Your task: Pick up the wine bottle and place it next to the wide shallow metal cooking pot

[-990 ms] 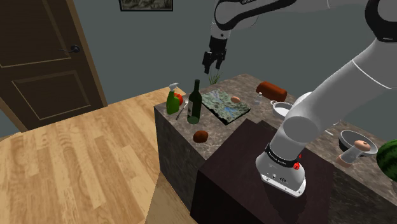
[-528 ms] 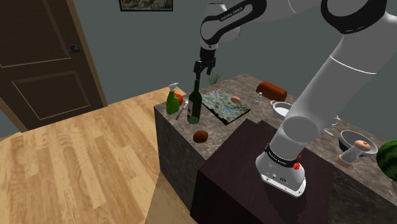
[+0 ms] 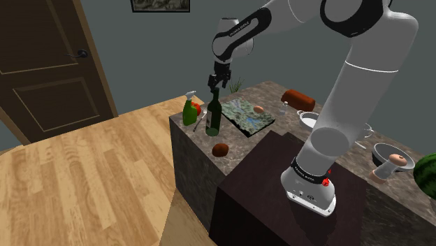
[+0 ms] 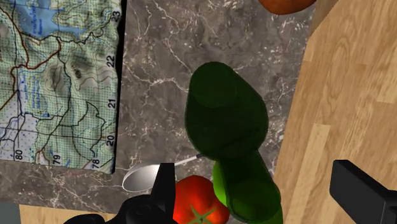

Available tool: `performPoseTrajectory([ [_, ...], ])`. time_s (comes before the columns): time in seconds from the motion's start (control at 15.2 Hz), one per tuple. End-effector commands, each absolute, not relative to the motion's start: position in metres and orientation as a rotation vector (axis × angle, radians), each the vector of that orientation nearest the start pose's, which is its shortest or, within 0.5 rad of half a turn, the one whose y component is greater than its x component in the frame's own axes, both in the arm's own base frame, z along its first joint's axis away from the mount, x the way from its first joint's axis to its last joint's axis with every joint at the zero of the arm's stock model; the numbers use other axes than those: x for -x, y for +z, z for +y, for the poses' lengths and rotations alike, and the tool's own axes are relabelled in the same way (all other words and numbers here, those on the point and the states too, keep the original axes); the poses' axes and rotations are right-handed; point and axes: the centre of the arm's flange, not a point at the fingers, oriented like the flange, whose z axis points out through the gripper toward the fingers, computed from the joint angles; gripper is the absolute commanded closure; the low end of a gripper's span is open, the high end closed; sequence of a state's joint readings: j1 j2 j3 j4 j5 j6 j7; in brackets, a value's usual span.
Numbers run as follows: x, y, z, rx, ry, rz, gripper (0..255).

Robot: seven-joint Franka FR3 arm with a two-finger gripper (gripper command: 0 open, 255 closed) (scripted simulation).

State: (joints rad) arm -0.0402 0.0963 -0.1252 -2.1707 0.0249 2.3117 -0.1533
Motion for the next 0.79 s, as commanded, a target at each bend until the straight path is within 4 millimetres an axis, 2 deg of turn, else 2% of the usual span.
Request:
performPoseTrajectory([
  [0.0,-0.547,0.343,-0.090,3.141,-0.073,0.043,0],
  [0.13,-0.548,0.330,-0.090,3.141,-0.073,0.043,0],
  [0.66,-0.548,0.330,-0.090,3.141,-0.073,0.043,0],
  [0.73,-0.548,0.330,-0.090,3.141,-0.073,0.043,255],
])
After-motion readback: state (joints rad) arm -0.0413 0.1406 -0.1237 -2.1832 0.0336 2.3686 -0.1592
